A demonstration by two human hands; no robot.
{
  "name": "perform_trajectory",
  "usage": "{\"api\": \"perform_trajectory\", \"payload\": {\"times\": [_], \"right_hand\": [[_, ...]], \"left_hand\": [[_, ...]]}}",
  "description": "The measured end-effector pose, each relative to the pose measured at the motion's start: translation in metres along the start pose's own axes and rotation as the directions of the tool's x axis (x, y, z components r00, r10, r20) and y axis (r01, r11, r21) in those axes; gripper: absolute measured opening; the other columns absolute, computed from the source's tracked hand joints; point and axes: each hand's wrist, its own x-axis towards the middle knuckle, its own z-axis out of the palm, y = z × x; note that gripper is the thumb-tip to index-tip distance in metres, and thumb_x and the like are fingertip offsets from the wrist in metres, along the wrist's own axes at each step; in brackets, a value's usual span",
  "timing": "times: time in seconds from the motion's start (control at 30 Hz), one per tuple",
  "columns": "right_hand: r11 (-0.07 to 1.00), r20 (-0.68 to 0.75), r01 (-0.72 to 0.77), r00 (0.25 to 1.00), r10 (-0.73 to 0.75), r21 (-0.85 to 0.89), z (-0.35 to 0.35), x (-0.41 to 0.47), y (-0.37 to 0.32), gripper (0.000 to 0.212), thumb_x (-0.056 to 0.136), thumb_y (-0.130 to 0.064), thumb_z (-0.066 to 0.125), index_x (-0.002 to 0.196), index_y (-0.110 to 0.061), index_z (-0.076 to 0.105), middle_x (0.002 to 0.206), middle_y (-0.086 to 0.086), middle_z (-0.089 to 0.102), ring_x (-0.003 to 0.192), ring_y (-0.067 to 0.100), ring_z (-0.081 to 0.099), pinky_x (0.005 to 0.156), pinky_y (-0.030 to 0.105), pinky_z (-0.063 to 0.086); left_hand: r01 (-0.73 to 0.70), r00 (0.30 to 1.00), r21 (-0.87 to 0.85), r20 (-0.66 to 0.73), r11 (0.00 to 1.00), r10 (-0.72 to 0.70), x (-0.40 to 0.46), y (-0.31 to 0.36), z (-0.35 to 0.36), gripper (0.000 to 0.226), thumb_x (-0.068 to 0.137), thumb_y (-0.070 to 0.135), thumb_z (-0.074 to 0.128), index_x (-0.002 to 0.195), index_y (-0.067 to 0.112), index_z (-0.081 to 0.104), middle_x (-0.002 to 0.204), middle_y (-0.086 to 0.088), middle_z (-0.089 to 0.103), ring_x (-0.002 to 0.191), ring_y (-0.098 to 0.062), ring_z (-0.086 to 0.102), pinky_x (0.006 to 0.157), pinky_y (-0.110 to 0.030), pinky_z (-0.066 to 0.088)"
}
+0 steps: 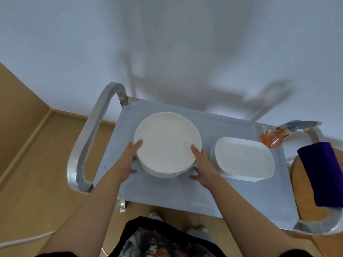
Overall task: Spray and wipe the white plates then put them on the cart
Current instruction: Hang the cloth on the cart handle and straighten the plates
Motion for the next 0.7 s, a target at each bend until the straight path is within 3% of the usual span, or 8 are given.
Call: {"api": "perform_trajectory", "payload": {"times": [0.13, 0.2, 0.27, 0.43, 0.47, 0.5, 0.53, 0.7], "right_hand": [[0.991, 0.080, -0.049, 0.996, 0.039, 0.128, 0.009, 0.002, 0.014, 0.069, 0.075, -0.064, 0.060, 0.134, -0.039, 0.035, 0.132, -0.003, 0.050, 0.114, 0.026, 0.050, 0.087, 0.050, 0.047], [0.991, 0.065, -0.013, 0.998, 0.004, 0.135, 0.012, 0.004, 0.017, 0.061, 0.080, -0.056, 0.061, 0.133, -0.037, 0.038, 0.127, -0.001, 0.054, 0.105, 0.021, 0.053, 0.084, 0.047, 0.050], [0.988, 0.035, 0.013, 0.999, -0.019, 0.153, 0.014, 0.007, 0.020, 0.052, 0.087, -0.041, 0.059, 0.134, -0.031, 0.040, 0.131, 0.008, 0.053, 0.093, 0.019, 0.054, 0.089, 0.049, 0.050], [0.975, -0.045, 0.035, 0.999, -0.026, 0.222, 0.025, 0.007, 0.020, 0.044, 0.091, -0.034, 0.053, 0.133, -0.028, 0.041, 0.130, 0.009, 0.055, 0.108, 0.029, 0.053, 0.090, 0.047, 0.048], [0.973, -0.054, 0.037, 0.998, -0.025, 0.227, 0.028, 0.005, 0.021, 0.043, 0.091, -0.035, 0.052, 0.132, -0.029, 0.041, 0.129, 0.008, 0.056, 0.111, 0.028, 0.053, 0.088, 0.045, 0.049], [0.971, -0.058, 0.036, 0.998, -0.023, 0.236, 0.031, 0.004, 0.021, 0.043, 0.091, -0.036, 0.052, 0.133, -0.030, 0.041, 0.129, 0.007, 0.055, 0.110, 0.027, 0.053, 0.086, 0.044, 0.048], [0.969, -0.063, 0.031, 0.998, -0.016, 0.247, 0.033, 0.004, 0.021, 0.043, 0.092, -0.037, 0.051, 0.133, -0.030, 0.040, 0.129, 0.007, 0.055, 0.109, 0.026, 0.053, 0.086, 0.043, 0.048], [0.957, -0.072, 0.009, 0.997, 0.013, 0.289, 0.038, 0.002, 0.018, 0.035, 0.091, -0.041, 0.052, 0.124, -0.037, 0.042, 0.119, -0.004, 0.057, 0.102, 0.018, 0.053, 0.074, 0.038, 0.049]], "left_hand": [[0.011, 0.998, -0.144, -0.053, 0.990, -0.018, -0.001, -0.010, 0.023, 0.075, 0.078, 0.064, 0.054, 0.142, 0.029, 0.039, 0.145, -0.017, 0.042, 0.133, -0.042, 0.036, 0.099, -0.055, 0.039], [0.013, 0.997, -0.232, -0.070, 0.973, -0.030, 0.000, -0.013, 0.028, 0.059, 0.090, 0.054, 0.050, 0.140, 0.023, 0.044, 0.144, -0.025, 0.039, 0.135, -0.050, 0.026, 0.090, -0.050, 0.047], [0.011, 0.995, -0.262, -0.095, 0.965, -0.037, 0.002, -0.011, 0.027, 0.051, 0.094, 0.046, 0.049, 0.137, 0.020, 0.047, 0.139, -0.021, 0.048, 0.134, -0.050, 0.025, 0.073, -0.041, 0.052], [0.005, 0.992, -0.275, -0.118, 0.961, -0.039, 0.002, -0.004, 0.029, 0.050, 0.094, 0.046, 0.048, 0.135, 0.018, 0.049, 0.135, -0.023, 0.051, 0.120, -0.058, 0.035, 0.060, -0.033, 0.047], [0.003, 0.991, -0.268, -0.126, 0.963, -0.038, 0.003, -0.003, 0.028, 0.050, 0.094, 0.047, 0.047, 0.134, 0.018, 0.050, 0.135, -0.024, 0.051, 0.094, -0.055, 0.050, 0.060, -0.032, 0.046], [0.001, 0.990, -0.264, -0.137, 0.964, -0.038, 0.006, -0.001, 0.027, 0.050, 0.094, 0.048, 0.047, 0.134, 0.019, 0.050, 0.134, -0.023, 0.053, 0.117, -0.023, 0.026, 0.062, -0.032, 0.046], [0.003, 0.988, -0.261, -0.151, 0.965, -0.044, 0.008, 0.000, 0.026, 0.051, 0.093, 0.049, 0.047, 0.134, 0.020, 0.050, 0.132, -0.021, 0.055, 0.130, -0.047, 0.027, 0.065, -0.033, 0.047], [0.020, 0.988, -0.201, -0.149, 0.979, -0.051, 0.008, 0.007, 0.025, 0.051, 0.094, 0.049, 0.046, 0.136, 0.020, 0.048, 0.136, -0.019, 0.053, 0.134, -0.051, 0.027, 0.085, -0.043, 0.046]]}}
